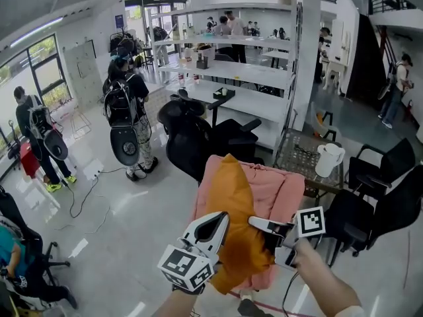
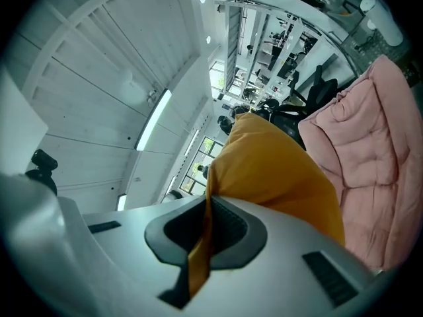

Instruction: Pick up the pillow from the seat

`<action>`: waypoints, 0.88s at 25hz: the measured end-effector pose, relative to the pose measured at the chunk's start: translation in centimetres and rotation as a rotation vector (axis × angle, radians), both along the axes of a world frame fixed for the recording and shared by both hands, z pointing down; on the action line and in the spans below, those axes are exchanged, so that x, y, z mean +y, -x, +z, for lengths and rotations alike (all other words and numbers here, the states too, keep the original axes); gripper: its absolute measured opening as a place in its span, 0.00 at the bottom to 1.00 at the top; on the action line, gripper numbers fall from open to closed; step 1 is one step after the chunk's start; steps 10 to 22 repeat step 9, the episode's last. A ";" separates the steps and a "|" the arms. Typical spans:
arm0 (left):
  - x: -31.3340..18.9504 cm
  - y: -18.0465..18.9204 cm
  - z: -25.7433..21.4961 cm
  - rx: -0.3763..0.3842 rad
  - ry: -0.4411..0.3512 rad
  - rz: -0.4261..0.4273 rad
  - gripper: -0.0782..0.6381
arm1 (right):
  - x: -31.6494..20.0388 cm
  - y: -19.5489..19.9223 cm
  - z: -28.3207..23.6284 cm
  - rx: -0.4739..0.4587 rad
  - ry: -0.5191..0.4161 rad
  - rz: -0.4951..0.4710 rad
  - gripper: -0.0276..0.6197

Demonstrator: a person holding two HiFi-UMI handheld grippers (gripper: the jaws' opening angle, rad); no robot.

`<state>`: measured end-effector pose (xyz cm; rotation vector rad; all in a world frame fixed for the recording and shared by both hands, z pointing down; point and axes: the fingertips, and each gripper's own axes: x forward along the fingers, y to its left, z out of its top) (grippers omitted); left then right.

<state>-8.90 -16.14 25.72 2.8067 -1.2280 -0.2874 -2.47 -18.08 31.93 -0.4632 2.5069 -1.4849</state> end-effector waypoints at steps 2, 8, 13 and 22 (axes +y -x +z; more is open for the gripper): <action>0.2 -0.1 -0.1 -0.002 -0.002 0.002 0.12 | 0.2 0.0 -0.1 -0.008 0.003 0.001 0.08; 0.0 -0.6 -0.3 0.002 -0.016 0.011 0.12 | -0.3 -0.5 -1.2 -0.011 -0.018 0.013 0.08; 0.0 -0.7 -0.3 0.002 -0.017 0.012 0.12 | -0.4 -0.6 -1.3 -0.012 -0.023 0.013 0.08; 0.0 -0.7 -0.3 0.002 -0.017 0.012 0.12 | -0.4 -0.6 -1.3 -0.012 -0.023 0.013 0.08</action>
